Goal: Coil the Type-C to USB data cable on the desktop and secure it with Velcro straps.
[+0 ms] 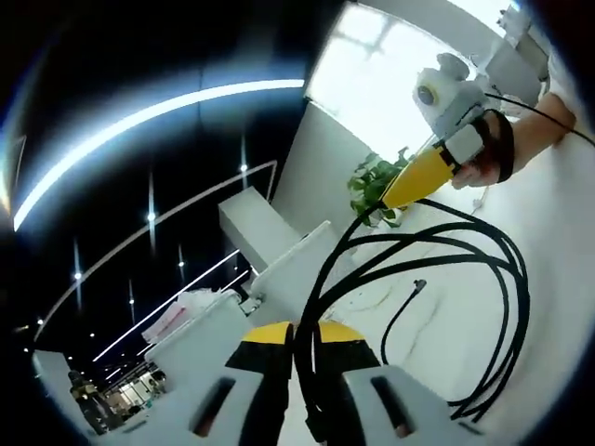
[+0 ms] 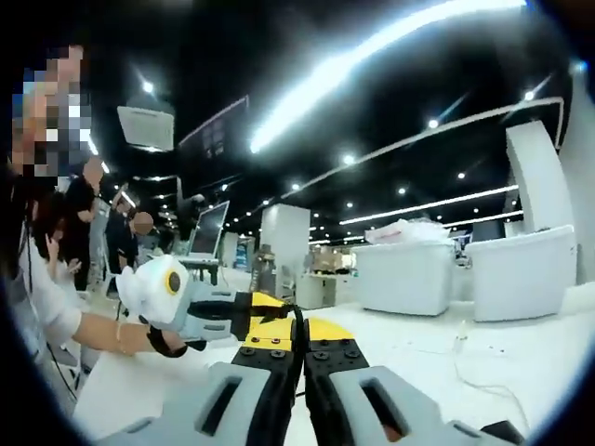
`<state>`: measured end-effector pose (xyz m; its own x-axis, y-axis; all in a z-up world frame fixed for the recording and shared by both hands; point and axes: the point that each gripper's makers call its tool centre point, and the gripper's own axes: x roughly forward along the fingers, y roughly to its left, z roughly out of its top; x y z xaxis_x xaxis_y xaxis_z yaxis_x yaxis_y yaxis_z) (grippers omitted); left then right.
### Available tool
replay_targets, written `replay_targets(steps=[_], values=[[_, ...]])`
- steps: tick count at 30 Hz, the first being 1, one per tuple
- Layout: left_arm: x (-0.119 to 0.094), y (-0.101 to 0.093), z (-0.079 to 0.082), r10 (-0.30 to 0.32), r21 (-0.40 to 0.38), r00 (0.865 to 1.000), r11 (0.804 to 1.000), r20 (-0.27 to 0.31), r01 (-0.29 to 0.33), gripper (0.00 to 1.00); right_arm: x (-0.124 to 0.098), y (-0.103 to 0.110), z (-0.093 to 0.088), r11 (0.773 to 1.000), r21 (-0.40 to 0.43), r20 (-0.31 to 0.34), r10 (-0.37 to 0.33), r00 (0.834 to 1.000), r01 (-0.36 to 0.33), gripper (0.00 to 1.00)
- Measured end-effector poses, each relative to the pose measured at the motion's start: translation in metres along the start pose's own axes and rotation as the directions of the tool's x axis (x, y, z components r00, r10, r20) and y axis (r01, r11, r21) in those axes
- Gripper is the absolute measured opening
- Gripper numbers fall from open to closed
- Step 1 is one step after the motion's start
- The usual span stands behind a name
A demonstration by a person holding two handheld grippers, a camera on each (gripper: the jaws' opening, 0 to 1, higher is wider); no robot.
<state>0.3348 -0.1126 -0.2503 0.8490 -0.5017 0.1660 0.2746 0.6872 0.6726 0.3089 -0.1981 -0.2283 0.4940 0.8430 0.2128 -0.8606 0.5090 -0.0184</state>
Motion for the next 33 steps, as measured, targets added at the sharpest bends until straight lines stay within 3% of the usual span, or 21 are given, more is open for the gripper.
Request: replay_targets(steps=[6, 8, 14, 18, 21, 25, 29, 33], values=[[0.004, -0.004, -0.002, -0.028, 0.038, 1.000, 0.999, -0.011, 0.028, 0.06, 0.000, -0.001, -0.004, 0.993, 0.111, 0.004, 0.038, 0.999, -0.038, 0.02], [0.004, -0.004, -0.002, -0.032, 0.031, 0.999, 0.999, -0.018, 0.033, 0.05, 0.001, 0.000, -0.005, 0.993, 0.111, -0.004, 0.040, 0.999, -0.040, 0.02], [0.004, -0.004, -0.004, -0.048, 0.039, 0.998, 0.998, -0.035, 0.049, 0.04, 0.001, -0.011, -0.010, 0.999, 0.036, -0.047, -0.039, 0.998, 0.041, 0.04], [0.004, -0.007, -0.004, -0.050, 0.096, 0.996, 0.994, -0.070, 0.056, 0.04, -0.002, -0.021, -0.006, 0.991, -0.063, -0.097, -0.125, 0.987, 0.119, 0.22], [0.007, -0.009, -0.005, -0.053, 0.109, 0.995, 0.992, -0.086, 0.062, 0.04, 0.004, -0.005, 0.002, 0.987, -0.136, -0.101, -0.094, 0.990, 0.080, 0.24], [0.011, -0.011, -0.008, -0.057, 0.127, 0.992, 0.989, -0.115, 0.071, 0.04, 0.019, 0.014, -0.001, 0.982, -0.187, -0.182, -0.056, 0.982, 0.021, 0.29], [0.012, -0.012, -0.006, -0.056, 0.163, 0.990, 0.984, -0.131, 0.077, 0.04, 0.036, 0.017, -0.012, 0.952, -0.305, -0.287, -0.082, 0.954, -0.009, 0.36], [0.012, -0.013, -0.001, -0.048, 0.221, 0.989, 0.972, -0.139, 0.079, 0.04, 0.047, 0.011, -0.027, 0.907, -0.419, -0.386, -0.129, 0.914, -0.049, 0.36]])
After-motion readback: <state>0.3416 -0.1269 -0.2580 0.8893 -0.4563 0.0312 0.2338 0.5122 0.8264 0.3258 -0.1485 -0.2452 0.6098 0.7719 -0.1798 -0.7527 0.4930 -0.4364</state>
